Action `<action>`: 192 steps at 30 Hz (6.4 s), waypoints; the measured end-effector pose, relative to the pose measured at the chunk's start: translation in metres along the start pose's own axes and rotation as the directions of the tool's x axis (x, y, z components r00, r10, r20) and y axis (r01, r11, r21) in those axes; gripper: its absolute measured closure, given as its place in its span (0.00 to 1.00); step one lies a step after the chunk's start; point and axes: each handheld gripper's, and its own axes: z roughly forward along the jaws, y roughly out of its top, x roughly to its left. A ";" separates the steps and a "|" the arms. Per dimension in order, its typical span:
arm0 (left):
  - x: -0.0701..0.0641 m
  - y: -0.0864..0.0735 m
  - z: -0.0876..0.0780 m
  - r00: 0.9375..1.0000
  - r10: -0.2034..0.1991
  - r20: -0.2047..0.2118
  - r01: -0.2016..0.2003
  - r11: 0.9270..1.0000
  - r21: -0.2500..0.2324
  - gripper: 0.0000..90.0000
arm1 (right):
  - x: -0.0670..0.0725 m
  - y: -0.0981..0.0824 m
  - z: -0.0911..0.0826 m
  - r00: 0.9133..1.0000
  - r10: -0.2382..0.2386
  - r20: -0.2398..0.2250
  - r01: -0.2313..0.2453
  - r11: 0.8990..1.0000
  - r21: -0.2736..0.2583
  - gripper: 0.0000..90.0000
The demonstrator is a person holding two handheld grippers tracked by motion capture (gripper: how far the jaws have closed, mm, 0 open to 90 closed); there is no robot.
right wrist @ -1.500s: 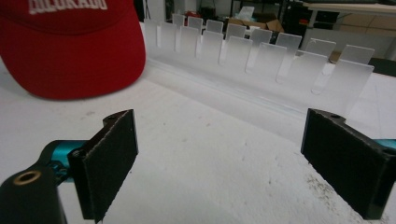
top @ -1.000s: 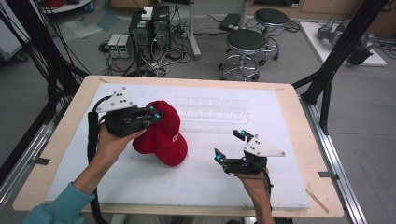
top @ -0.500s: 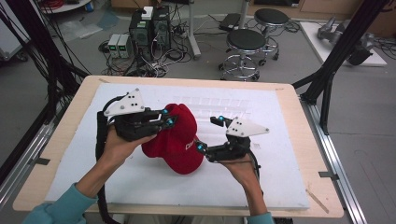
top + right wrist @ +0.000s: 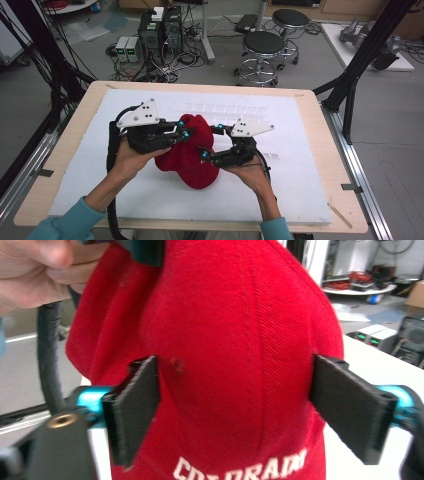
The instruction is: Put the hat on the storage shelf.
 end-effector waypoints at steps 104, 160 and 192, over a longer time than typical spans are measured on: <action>-0.018 -0.105 0.003 0.968 -0.250 -0.010 0.250 0.967 0.055 0.95 | 0.019 0.028 -0.010 0.987 -0.099 0.127 0.122 0.974 -0.190 0.48; 0.082 -0.052 0.096 0.913 -0.123 -0.389 0.177 0.979 0.104 0.95 | 0.012 -0.114 -0.099 0.877 0.081 0.474 -0.027 0.992 -0.120 0.01; 0.078 -0.087 0.127 0.876 -0.109 -0.471 0.202 0.968 0.151 0.95 | 0.007 -0.134 -0.099 0.832 0.078 0.549 0.008 0.988 -0.152 0.00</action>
